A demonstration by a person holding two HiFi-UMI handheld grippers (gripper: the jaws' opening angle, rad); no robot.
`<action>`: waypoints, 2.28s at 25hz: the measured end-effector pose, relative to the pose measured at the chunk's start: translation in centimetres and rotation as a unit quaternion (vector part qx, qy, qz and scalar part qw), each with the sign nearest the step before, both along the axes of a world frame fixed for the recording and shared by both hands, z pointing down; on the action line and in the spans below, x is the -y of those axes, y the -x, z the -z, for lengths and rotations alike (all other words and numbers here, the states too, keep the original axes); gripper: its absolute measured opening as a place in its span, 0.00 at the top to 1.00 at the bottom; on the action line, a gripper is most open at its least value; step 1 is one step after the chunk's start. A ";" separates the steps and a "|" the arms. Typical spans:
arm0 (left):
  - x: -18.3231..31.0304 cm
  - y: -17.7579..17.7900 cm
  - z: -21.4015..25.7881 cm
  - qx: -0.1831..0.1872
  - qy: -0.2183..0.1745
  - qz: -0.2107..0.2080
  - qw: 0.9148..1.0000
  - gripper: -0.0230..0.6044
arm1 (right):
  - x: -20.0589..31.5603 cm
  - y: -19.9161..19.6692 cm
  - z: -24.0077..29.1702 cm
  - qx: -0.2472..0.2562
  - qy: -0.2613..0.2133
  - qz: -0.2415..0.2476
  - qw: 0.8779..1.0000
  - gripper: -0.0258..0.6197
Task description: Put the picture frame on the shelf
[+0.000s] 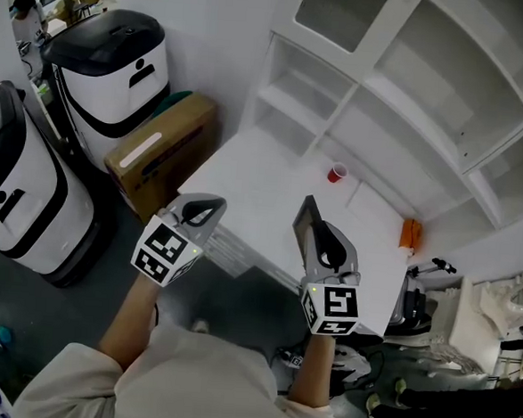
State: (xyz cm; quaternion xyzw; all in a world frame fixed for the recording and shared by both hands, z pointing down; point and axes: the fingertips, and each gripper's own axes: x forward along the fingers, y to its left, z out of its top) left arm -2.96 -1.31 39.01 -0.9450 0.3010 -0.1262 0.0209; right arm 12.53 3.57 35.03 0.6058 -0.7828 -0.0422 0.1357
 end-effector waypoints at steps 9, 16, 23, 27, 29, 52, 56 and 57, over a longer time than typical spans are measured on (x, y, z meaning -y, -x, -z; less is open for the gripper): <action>3.3 -0.8 -0.8 0.003 0.010 -0.001 1.000 0.96 | 3.4 -0.5 0.0 -0.006 0.000 0.003 1.000 0.85; 5.1 -2.6 -1.2 0.007 0.014 0.007 1.000 0.96 | 5.4 -1.7 -0.4 -0.005 -0.002 0.022 1.000 0.85; 6.7 -5.2 -0.3 0.014 0.014 0.023 1.000 0.96 | 7.7 -4.0 0.1 -0.002 -0.003 0.048 0.999 0.85; 7.4 -6.8 -0.3 0.017 0.016 0.036 0.999 0.96 | 8.8 -5.8 0.2 0.002 -0.003 0.061 0.998 0.85; 7.6 -7.5 -0.3 0.020 0.016 0.043 0.999 0.96 | 9.4 -6.6 0.1 0.003 -0.003 0.071 0.997 0.85; 15.3 -8.9 -0.8 0.010 0.010 0.055 0.998 0.96 | 18.7 -7.2 1.8 -0.045 -0.039 0.094 0.994 0.84; 18.3 -7.9 -0.1 0.006 0.007 0.046 0.999 0.96 | 20.8 -6.0 2.8 -0.048 -0.048 0.089 0.994 0.84; 19.0 -7.7 0.1 0.004 0.005 0.043 0.999 0.96 | 21.4 -5.8 3.1 -0.051 -0.050 0.088 0.994 0.85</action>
